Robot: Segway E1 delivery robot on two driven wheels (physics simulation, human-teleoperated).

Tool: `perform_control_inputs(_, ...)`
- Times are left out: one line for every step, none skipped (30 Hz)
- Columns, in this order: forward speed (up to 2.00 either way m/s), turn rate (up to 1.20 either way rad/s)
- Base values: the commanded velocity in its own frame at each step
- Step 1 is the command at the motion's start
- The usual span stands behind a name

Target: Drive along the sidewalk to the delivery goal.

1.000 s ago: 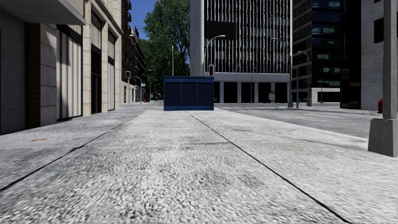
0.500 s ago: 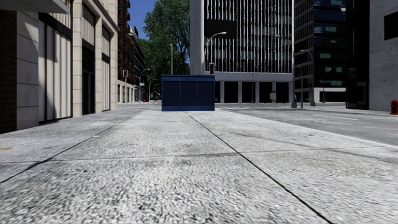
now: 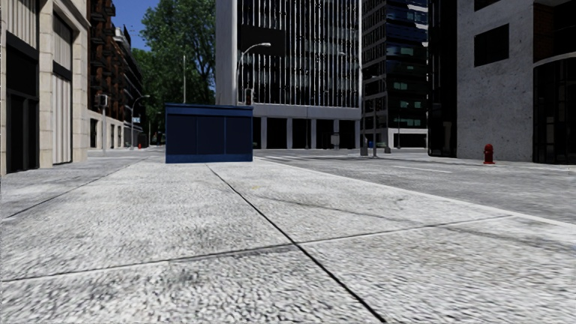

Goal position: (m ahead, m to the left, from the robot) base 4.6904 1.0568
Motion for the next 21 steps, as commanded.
perform_control_inputs(1.42, 0.00)
perform_control_inputs(1.42, 0.00)
perform_control_inputs(1.42, 0.00)
perform_control_inputs(1.42, 0.00)
perform_control_inputs(1.42, 0.00)
perform_control_inputs(1.42, 0.13)
perform_control_inputs(1.42, 0.31)
perform_control_inputs(1.42, 0.31)
perform_control_inputs(1.42, 0.51)
perform_control_inputs(1.42, 0.65)
perform_control_inputs(1.42, 0.71)
perform_control_inputs(1.42, 0.73)
perform_control_inputs(1.42, 0.74)
perform_control_inputs(1.42, 0.74)
perform_control_inputs(1.42, 0.74)
perform_control_inputs(1.42, 0.63)
perform_control_inputs(1.42, 0.17)
perform_control_inputs(1.42, 0.02)
perform_control_inputs(1.42, 0.00)
perform_control_inputs(1.42, 0.00)
perform_control_inputs(1.42, 0.00)
